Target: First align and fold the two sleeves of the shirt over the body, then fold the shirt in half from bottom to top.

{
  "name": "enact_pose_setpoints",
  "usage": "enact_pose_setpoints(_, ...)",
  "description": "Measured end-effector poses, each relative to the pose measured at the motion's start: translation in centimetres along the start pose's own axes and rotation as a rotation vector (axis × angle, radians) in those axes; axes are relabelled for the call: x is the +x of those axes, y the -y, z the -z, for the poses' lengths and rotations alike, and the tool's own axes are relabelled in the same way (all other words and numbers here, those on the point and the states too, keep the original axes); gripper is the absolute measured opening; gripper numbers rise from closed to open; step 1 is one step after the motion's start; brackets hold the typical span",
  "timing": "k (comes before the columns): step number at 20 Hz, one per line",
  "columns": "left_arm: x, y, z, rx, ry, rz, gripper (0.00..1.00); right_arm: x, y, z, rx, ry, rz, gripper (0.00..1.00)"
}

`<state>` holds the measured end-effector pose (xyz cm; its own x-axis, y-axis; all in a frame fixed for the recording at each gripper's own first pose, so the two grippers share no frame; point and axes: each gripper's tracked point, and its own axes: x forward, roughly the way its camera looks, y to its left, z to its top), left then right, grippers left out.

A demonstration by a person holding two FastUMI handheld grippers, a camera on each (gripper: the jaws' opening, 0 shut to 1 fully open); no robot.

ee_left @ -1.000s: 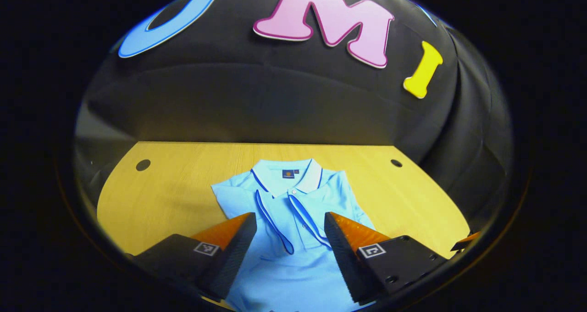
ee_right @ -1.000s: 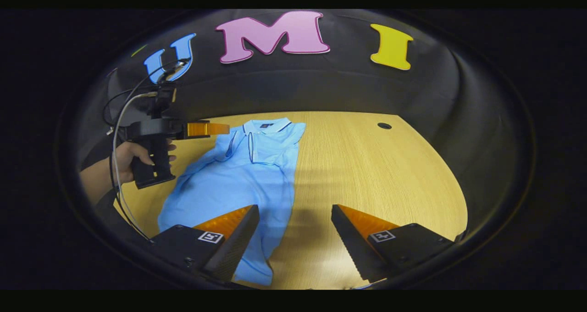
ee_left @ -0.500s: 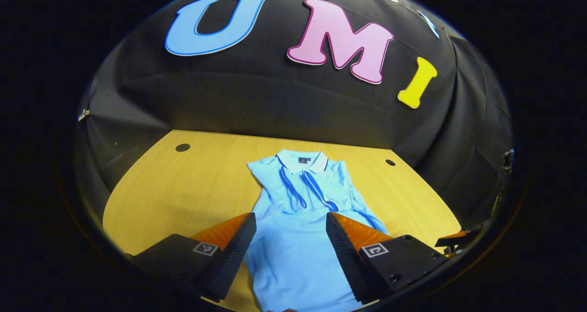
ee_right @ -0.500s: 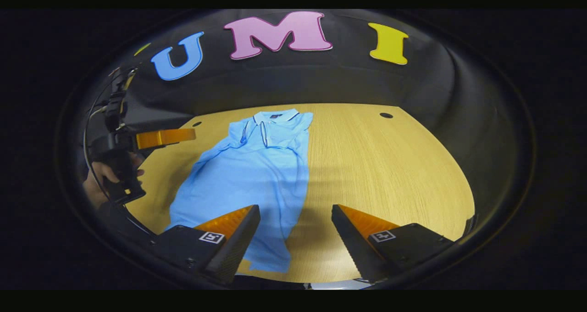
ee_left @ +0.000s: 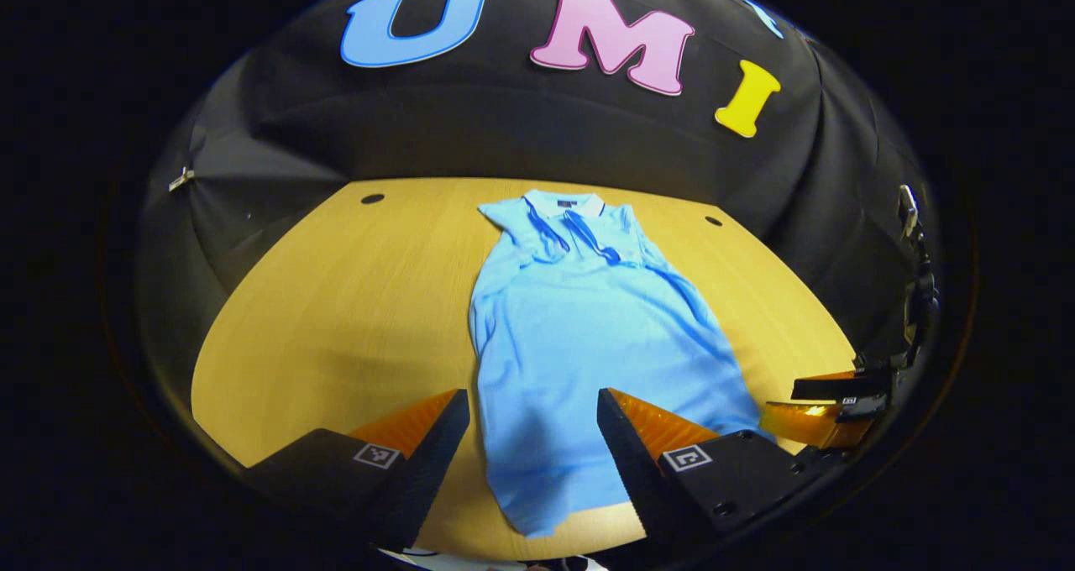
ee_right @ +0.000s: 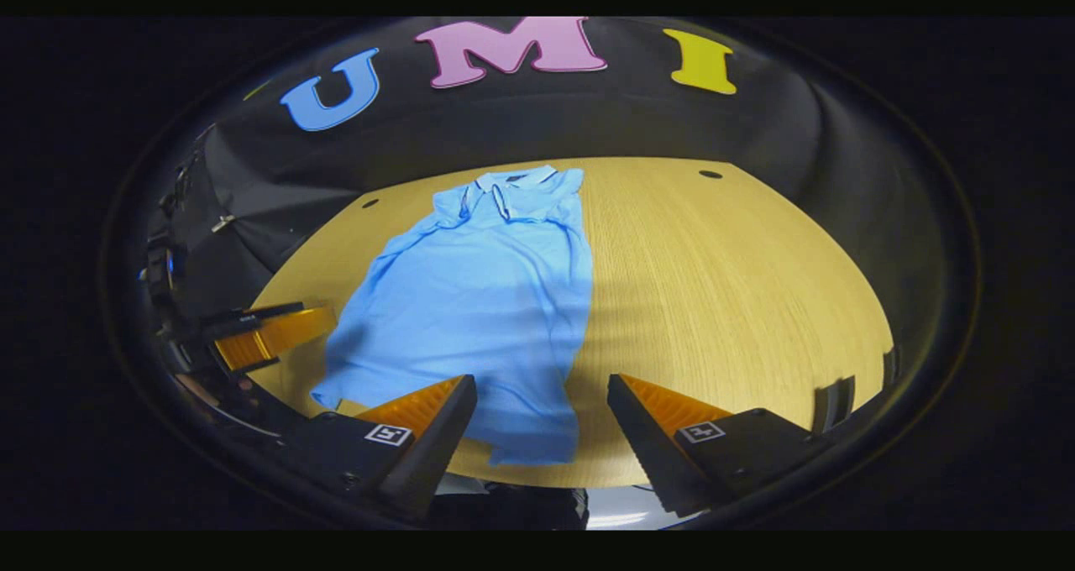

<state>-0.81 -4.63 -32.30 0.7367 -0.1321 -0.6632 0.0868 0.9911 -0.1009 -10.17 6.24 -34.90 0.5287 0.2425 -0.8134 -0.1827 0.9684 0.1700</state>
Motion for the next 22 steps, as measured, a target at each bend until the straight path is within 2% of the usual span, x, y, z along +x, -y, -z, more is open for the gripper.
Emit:
enact_pose_setpoints(7,0.5,-0.4,6.8,0.048,-0.118,-0.049,0.98,1.3,-0.3,3.4,-0.003,-0.051,0.005,0.99)
enact_pose_setpoints(8,0.6,-0.3,6.7,0.079,-0.103,-0.054,0.98,1.3,-0.2,4.1,-0.018,-0.064,0.011,0.92)
enact_pose_setpoints(10,0.8,0.1,6.8,0.123,-0.101,-0.047,0.94,1.5,0.0,4.0,-0.061,-0.054,0.031,0.9)
enact_pose_setpoints(12,1.0,0.9,7.0,0.136,-0.105,-0.03,0.81,1.8,-0.2,3.9,-0.093,-0.033,0.032,0.73)
enact_pose_setpoints(13,1.1,1.4,7.1,0.142,-0.105,-0.015,0.68,2.1,-0.3,3.8,-0.089,-0.037,0.023,0.54)
enact_pose_setpoints(14,1.2,1.9,7.1,0.141,-0.11,-0.003,0.59,2.1,-1.0,3.9,-0.066,-0.043,-0.003,0.55)
enact_pose_setpoints(15,1.3,2.2,7.0,0.138,-0.11,0.003,0.39,2.0,-1.2,4.1,-0.047,-0.053,-0.012,0.25)
enact_pose_setpoints(16,1.5,2.5,7.0,0.129,-0.119,-0.002,0.33,2.1,-1.4,3.8,-0.044,-0.052,-0.018,0.16)
enact_pose_setpoints(17,1.5,2.6,6.9,0.12,-0.119,-0.009,0.16,2.3,-1.5,4.2,-0.057,-0.065,-0.035,0.15)
enact_pose_setpoints(18,1.5,2.6,6.8,0.107,-0.126,-0.016,0.12,2.2,-1.6,3.9,-0.065,-0.068,-0.046,0.07)
enact_pose_setpoints(19,1.6,2.7,6.9,0.099,-0.135,-0.018,0.07,2.2,-1.6,4.0,-0.067,-0.084,-0.062,0.08)
enact_pose_setpoints(21,1.7,2.8,6.8,0.094,-0.164,-0.01,0.07,2.0,-1.6,4.0,-0.044,-0.103,-0.087,0.12)
enact_pose_setpoints(22,1.7,2.8,6.7,0.087,-0.173,-0.007,0.07,2.0,-1.5,4.0,-0.039,-0.113,-0.095,0.07)
